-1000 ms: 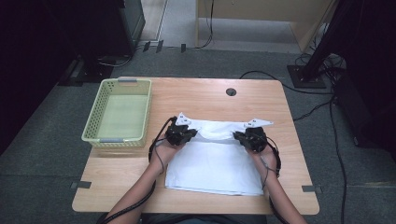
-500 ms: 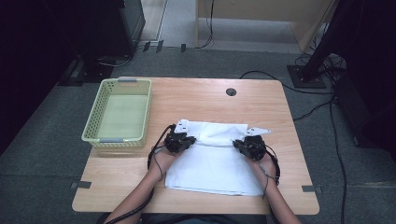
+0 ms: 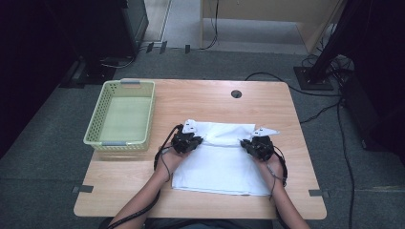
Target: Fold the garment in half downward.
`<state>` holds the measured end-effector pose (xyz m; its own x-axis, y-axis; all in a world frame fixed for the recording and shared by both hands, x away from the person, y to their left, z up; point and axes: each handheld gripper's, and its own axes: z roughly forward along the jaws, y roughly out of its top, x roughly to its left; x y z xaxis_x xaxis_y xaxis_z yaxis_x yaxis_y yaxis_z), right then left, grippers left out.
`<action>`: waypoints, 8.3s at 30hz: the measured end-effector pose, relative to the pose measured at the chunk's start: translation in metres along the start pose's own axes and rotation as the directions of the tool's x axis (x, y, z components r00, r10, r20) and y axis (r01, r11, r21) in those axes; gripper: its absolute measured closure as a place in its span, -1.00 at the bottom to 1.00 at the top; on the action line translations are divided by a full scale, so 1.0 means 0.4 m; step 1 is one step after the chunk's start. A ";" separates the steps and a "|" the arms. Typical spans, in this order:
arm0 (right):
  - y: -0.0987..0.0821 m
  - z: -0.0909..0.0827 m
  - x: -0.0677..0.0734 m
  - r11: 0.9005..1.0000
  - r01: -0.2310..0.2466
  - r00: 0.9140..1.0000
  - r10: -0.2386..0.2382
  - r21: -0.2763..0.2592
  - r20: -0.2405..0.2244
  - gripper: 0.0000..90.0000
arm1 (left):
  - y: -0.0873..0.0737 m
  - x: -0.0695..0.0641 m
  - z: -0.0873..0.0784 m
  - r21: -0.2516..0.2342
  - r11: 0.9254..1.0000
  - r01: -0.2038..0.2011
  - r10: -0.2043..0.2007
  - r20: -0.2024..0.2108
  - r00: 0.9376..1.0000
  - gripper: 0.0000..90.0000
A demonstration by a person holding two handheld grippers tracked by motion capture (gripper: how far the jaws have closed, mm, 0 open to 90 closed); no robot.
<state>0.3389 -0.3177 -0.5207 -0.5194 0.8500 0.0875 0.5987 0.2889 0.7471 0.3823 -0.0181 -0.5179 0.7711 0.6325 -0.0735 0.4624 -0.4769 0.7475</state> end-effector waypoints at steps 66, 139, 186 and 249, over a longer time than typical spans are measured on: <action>0.010 -0.074 -0.002 1.000 -0.017 0.999 0.017 -0.017 -0.028 0.92 | 0.022 -0.046 -0.047 -0.008 1.000 -0.028 0.028 0.015 1.000 0.98; 0.043 -0.032 -0.058 1.000 -0.018 0.998 0.017 -0.018 -0.061 0.91 | 0.056 0.012 -0.011 -0.009 1.000 -0.014 0.015 0.041 0.999 0.97; -0.023 -0.093 -0.021 0.998 -0.057 0.995 0.057 -0.004 -0.086 0.33 | -0.021 -0.007 -0.061 0.015 0.999 0.043 -0.043 0.022 0.999 0.29; -0.059 -0.057 -0.076 0.979 -0.193 0.981 0.193 -0.062 -0.004 -0.58 | -0.015 0.050 -0.062 -0.024 0.998 0.064 -0.067 -0.104 0.992 -0.52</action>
<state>0.3267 -0.3604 -0.5262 -0.3967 0.8880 0.2325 0.6484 0.0918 0.7557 0.3840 0.0124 -0.5073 0.6891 0.7226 -0.0543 0.5008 -0.4207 0.7565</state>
